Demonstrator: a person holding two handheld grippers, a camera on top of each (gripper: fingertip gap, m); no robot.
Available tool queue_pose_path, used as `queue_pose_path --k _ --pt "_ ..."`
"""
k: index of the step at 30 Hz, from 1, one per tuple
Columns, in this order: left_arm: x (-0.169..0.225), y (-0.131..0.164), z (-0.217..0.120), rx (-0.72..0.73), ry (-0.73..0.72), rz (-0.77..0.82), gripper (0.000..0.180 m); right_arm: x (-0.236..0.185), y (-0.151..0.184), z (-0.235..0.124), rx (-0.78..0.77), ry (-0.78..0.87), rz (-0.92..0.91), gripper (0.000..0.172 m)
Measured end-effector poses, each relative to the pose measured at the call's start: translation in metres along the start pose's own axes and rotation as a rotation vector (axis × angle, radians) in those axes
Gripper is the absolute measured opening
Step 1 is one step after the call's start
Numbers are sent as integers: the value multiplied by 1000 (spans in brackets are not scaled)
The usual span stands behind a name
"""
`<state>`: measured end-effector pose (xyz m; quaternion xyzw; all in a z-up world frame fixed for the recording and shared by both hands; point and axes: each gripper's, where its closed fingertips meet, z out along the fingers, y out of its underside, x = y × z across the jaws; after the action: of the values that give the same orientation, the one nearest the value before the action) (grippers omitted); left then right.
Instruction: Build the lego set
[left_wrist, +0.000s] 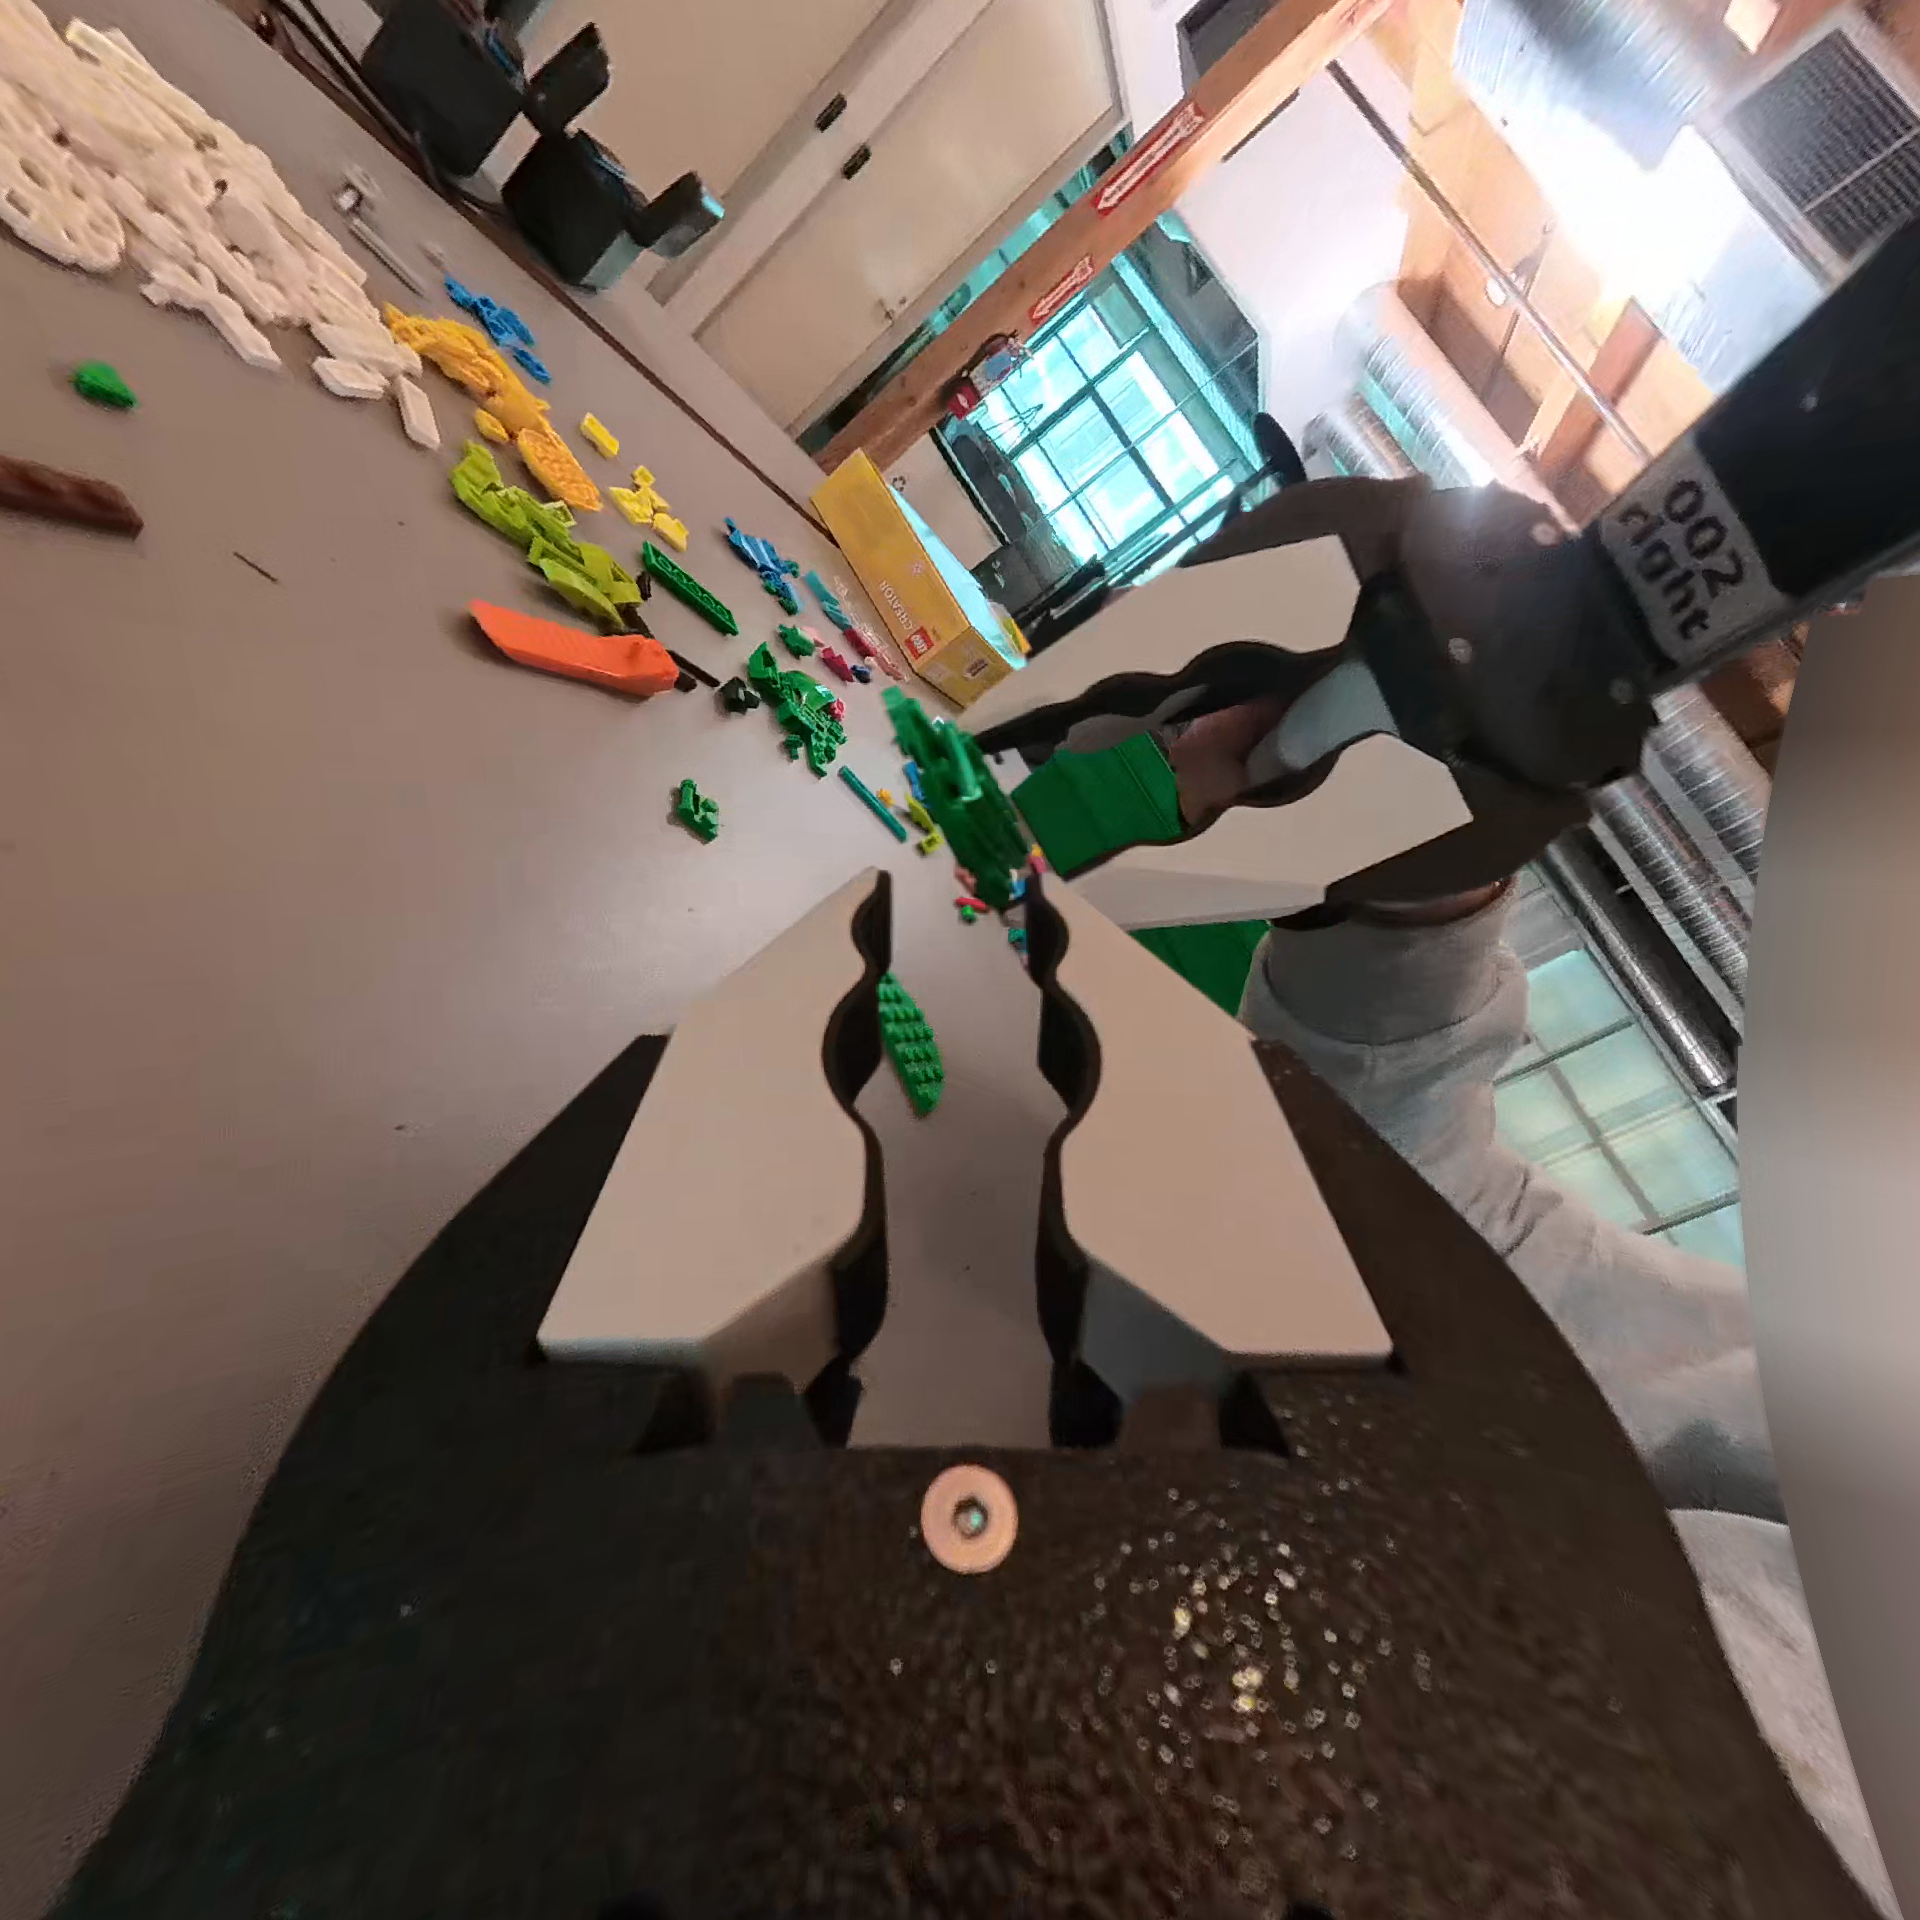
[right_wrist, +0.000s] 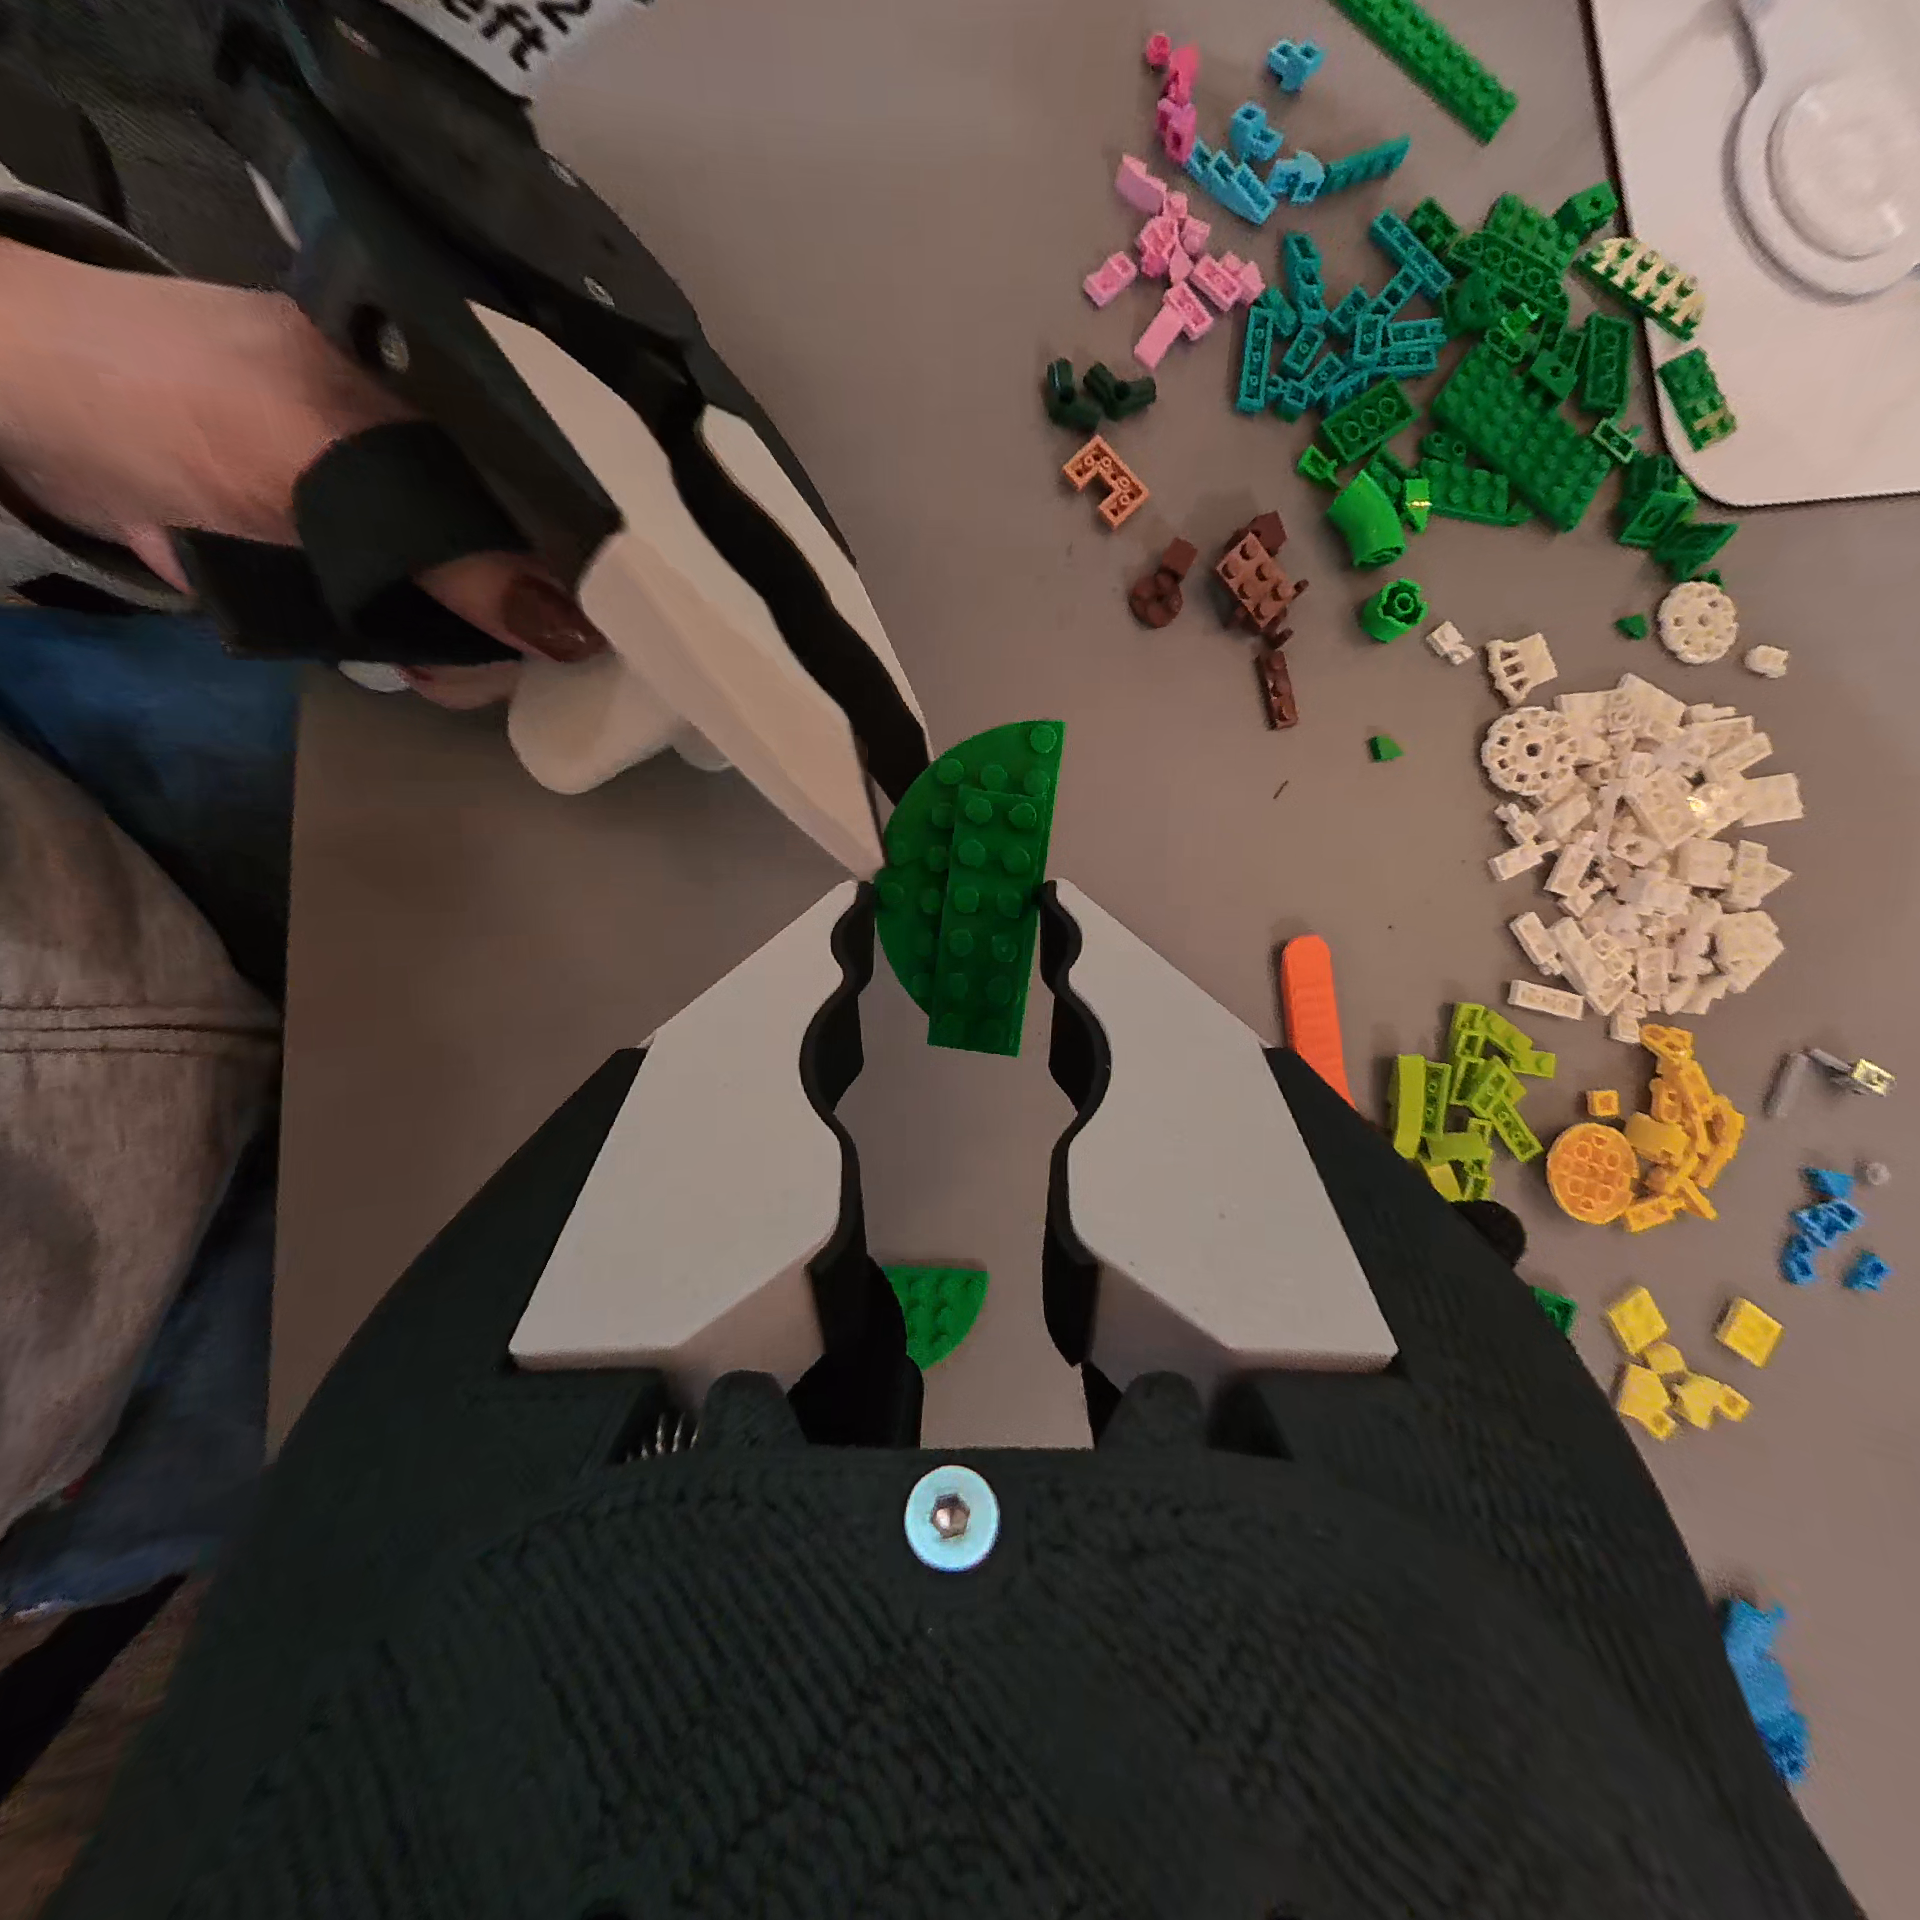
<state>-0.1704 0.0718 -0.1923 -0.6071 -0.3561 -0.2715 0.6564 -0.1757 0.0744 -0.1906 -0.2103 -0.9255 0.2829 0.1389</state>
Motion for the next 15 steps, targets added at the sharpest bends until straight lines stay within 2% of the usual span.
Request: queue_pose_path --k 6,10,15 --pt "14 3 3 14 100 -61 4 -5 0 -5 22 -5 2 31" --pt "13 5 4 -5 111 -97 3 -5 3 -3 23 -1 5 31" --pt "5 17 6 -150 86 -187 1 -3 13 3 39 -29 78 36"
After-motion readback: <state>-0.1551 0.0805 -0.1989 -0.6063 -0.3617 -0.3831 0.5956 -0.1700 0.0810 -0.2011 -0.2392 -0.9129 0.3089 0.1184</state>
